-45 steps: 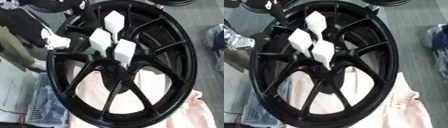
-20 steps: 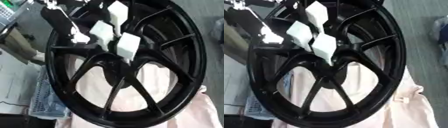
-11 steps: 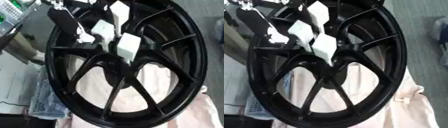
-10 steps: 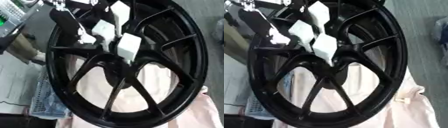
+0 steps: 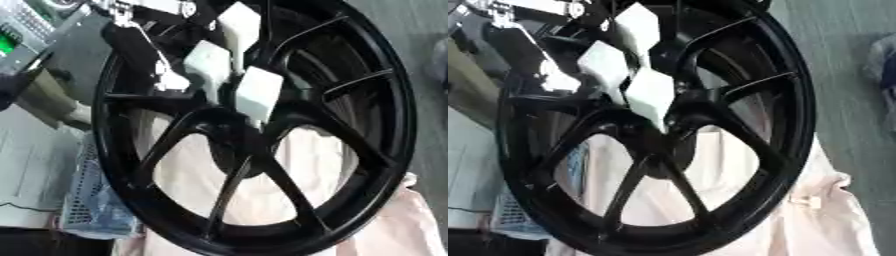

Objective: Pull the pin out of the wheel hub.

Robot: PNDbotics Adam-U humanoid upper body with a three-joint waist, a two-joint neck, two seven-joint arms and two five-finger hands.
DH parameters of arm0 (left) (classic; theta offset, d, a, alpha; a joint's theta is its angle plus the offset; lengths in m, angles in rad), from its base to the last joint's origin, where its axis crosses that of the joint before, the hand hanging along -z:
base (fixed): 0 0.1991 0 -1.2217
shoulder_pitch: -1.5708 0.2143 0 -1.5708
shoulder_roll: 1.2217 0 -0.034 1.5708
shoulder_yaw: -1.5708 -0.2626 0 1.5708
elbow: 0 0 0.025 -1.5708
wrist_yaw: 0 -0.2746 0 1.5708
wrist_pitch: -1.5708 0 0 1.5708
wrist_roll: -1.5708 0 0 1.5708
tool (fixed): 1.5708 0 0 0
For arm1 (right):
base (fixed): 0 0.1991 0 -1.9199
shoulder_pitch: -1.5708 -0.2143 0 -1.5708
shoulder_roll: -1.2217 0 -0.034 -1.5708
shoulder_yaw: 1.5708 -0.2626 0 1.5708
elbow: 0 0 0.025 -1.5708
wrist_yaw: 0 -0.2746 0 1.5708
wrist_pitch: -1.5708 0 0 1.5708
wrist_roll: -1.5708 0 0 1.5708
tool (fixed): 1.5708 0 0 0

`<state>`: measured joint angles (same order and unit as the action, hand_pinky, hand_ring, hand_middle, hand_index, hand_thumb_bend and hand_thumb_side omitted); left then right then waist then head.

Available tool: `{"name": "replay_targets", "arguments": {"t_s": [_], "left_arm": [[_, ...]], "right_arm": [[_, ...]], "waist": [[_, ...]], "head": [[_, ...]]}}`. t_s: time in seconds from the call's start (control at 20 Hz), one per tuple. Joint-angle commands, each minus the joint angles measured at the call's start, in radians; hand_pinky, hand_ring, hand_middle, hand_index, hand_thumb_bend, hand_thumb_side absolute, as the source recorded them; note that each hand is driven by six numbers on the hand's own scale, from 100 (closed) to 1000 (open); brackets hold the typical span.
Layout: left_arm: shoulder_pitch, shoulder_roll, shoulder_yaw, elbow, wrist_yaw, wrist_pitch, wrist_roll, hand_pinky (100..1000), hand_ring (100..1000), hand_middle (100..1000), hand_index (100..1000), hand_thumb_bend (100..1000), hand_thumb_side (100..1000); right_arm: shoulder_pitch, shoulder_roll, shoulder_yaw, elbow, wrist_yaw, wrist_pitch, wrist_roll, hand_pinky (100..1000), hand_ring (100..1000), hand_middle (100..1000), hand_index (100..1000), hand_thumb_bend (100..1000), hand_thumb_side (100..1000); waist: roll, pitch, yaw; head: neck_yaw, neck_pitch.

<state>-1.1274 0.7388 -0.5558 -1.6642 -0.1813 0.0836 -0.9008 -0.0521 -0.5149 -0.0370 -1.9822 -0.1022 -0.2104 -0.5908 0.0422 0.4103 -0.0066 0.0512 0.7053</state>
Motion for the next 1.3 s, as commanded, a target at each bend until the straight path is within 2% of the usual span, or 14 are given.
{"name": "replay_targets", "arguments": {"t_s": [0.05, 0.25, 0.3, 0.5, 0.75, 1.0, 1.2, 1.3], "left_arm": [[-0.016, 0.010, 0.017, -0.009, 0.016, 0.013, 0.020, 717, 630, 493, 687, 100, 253], [-0.014, 0.011, 0.022, -0.014, 0.051, 0.039, 0.080, 682, 564, 409, 592, 100, 254], [-0.013, 0.011, 0.023, -0.015, 0.059, 0.045, 0.097, 663, 532, 367, 541, 100, 259], [-0.007, 0.022, 0.034, -0.035, 0.096, 0.069, 0.152, 633, 503, 330, 495, 100, 255], [0.006, 0.062, 0.079, -0.091, 0.147, 0.107, 0.221, 614, 484, 287, 443, 100, 226], [0.054, 0.141, 0.187, -0.163, 0.206, 0.130, 0.278, 611, 478, 277, 437, 100, 251], [0.126, 0.205, 0.282, -0.197, 0.266, 0.141, 0.335, 610, 475, 274, 438, 100, 277], [0.182, 0.240, 0.349, -0.195, 0.291, 0.144, 0.390, 621, 477, 272, 440, 100, 301]], "right_arm": [[-0.003, -0.011, -0.009, -0.018, -0.007, 0.001, -0.009, 631, 803, 735, 701, 100, 452], [0.000, -0.007, -0.009, -0.018, -0.011, 0.003, -0.014, 631, 804, 735, 703, 100, 455], [0.000, -0.007, -0.009, -0.018, -0.011, 0.003, -0.014, 631, 804, 736, 703, 100, 456], [0.002, -0.009, -0.010, -0.018, -0.010, 0.004, -0.013, 631, 803, 735, 702, 100, 459], [0.004, -0.011, -0.012, -0.018, -0.011, 0.004, -0.014, 632, 804, 735, 703, 100, 456], [0.007, -0.018, -0.020, -0.018, -0.009, 0.002, -0.019, 633, 804, 736, 703, 100, 450], [0.011, -0.021, -0.025, -0.018, -0.006, -0.001, -0.024, 633, 803, 735, 703, 100, 446], [0.015, -0.022, -0.031, -0.018, -0.002, -0.003, -0.028, 633, 803, 735, 703, 100, 441]], "waist": [[-0.005, -0.019, 0.000], [-0.006, -0.020, 0.000], [-0.006, -0.021, 0.000], [-0.006, -0.024, 0.000], [-0.006, -0.029, 0.004], [-0.007, -0.034, 0.018], [-0.010, -0.036, 0.025], [-0.013, -0.038, 0.035]], "head": [[0.004, -0.012], [0.003, -0.012], [0.003, -0.011], [0.000, -0.010], [-0.006, -0.009], [-0.021, -0.010], [-0.029, -0.012], [-0.037, -0.011]]}}
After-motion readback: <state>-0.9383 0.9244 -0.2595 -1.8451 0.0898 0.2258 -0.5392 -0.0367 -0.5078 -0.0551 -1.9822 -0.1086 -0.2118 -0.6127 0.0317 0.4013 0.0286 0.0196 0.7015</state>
